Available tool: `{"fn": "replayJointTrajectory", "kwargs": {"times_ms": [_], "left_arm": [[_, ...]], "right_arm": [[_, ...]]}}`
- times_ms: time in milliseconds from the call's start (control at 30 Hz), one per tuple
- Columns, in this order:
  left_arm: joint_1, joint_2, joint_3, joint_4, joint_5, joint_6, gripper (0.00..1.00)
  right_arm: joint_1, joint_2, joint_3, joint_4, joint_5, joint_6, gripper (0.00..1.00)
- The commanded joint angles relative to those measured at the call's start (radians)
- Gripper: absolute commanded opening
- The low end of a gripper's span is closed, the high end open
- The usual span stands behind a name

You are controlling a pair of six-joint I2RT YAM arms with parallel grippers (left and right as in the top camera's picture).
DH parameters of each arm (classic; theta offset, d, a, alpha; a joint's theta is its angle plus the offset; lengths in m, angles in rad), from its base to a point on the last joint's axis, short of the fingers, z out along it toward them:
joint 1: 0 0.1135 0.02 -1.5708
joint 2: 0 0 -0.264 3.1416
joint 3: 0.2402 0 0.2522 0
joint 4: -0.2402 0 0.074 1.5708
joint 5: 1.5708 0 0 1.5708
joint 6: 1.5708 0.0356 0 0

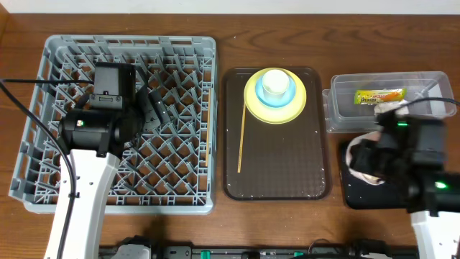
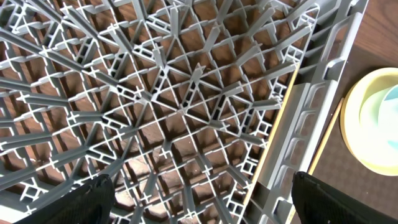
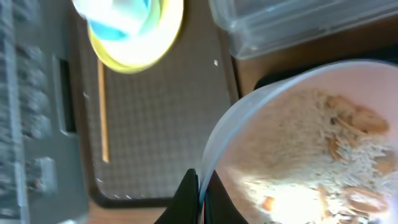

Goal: Sort waste into correct bins and load items into the dishwasher rack
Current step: 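Carry the dish over the black tray and tip the rice out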

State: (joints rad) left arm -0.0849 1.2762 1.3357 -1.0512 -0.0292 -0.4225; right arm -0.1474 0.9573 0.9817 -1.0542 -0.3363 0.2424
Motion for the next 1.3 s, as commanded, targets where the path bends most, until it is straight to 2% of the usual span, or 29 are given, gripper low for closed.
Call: {"fn": "replayJointTrajectory", "kwargs": {"times_ms": [0, 167, 333, 600, 700, 800, 1133, 1200, 1267], "left_arm": [[0.003, 0.003, 0.011, -0.004, -0.004, -0.002, 0.92], [0.003, 0.003, 0.011, -0.004, -0.004, -0.002, 0.92], [0.003, 0.003, 0.011, -0.004, -0.004, -0.002, 0.92], [0.003, 0.003, 0.011, -0.004, -0.004, -0.002, 0.92], [0.003, 0.003, 0.011, -0.004, -0.004, -0.002, 0.92], [0.003, 0.003, 0.011, -0.004, -0.004, -0.002, 0.92], [0.003, 0.003, 0.011, -0.004, -0.004, -0.002, 0.92], [0.003, 0.003, 0.011, -0.004, -0.004, -0.002, 0.92], [0.003, 0.003, 0.011, -0.004, -0.004, -0.002, 0.92]], "right_arm": [[-0.170, -0.003, 0.010, 0.001, -0.284, -0.147, 0.01], [-0.424, 0.035, -0.024, 0.002, -0.515, -0.247, 0.01], [-0.606, 0.077, -0.110, 0.003, -0.789, -0.330, 0.01], [-0.865, 0.192, -0.275, 0.062, -1.055, -0.494, 0.01], [-0.940, 0.252, -0.312, 0.104, -1.126, -0.510, 0.01], [-0.981, 0.312, -0.345, 0.144, -1.219, -0.516, 0.01], [-0.991, 0.447, -0.377, 0.238, -1.225, -0.597, 0.01], [-0.991, 0.459, -0.377, 0.293, -1.225, -0.565, 0.01], [-0.991, 0.468, -0.377, 0.295, -1.225, -0.454, 0.01]]}}
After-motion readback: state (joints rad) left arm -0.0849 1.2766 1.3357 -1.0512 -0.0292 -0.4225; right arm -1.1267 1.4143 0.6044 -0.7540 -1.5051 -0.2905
